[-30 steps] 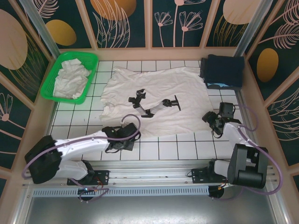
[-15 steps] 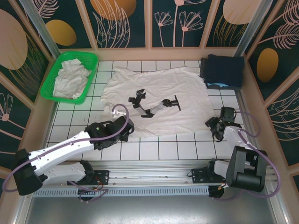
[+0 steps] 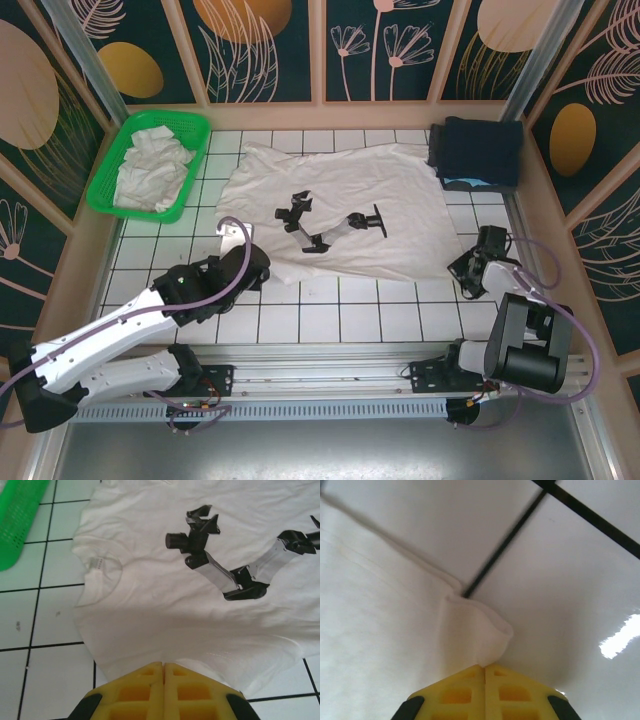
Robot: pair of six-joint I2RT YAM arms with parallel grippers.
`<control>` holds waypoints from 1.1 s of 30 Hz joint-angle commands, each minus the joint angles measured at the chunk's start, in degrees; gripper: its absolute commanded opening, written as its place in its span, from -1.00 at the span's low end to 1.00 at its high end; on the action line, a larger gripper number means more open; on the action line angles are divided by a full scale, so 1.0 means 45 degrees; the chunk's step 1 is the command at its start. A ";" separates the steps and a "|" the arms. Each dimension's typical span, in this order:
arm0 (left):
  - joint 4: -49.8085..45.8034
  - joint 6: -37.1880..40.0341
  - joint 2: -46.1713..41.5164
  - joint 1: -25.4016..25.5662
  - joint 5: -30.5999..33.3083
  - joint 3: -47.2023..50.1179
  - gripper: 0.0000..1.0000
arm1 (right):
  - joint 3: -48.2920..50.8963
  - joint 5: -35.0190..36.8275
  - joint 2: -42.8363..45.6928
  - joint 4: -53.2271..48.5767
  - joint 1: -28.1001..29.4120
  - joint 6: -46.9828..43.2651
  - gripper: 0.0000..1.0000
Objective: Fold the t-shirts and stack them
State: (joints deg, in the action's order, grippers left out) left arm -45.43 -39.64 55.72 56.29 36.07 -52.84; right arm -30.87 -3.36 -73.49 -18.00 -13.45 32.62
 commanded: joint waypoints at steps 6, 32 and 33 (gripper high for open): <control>-0.0878 0.0674 -0.0459 -0.0399 0.1681 -0.1025 -1.00 | -0.1525 -0.0601 0.0712 -0.0781 0.0193 -0.0346 -1.00; 0.3999 0.5373 0.4842 -0.5183 -0.1699 -0.1123 -1.00 | -0.5800 -0.0641 -0.3295 -0.0669 0.0950 -0.1176 -1.00; 0.4227 0.5507 0.5063 -0.5381 -0.1930 -0.1148 -1.00 | -0.6155 -0.0641 -0.3813 -0.0641 0.0968 -0.1214 -1.00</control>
State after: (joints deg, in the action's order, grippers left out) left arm -31.14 -18.87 76.55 34.37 30.22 -55.55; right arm -54.15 -5.50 -86.48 -23.79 -9.65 29.08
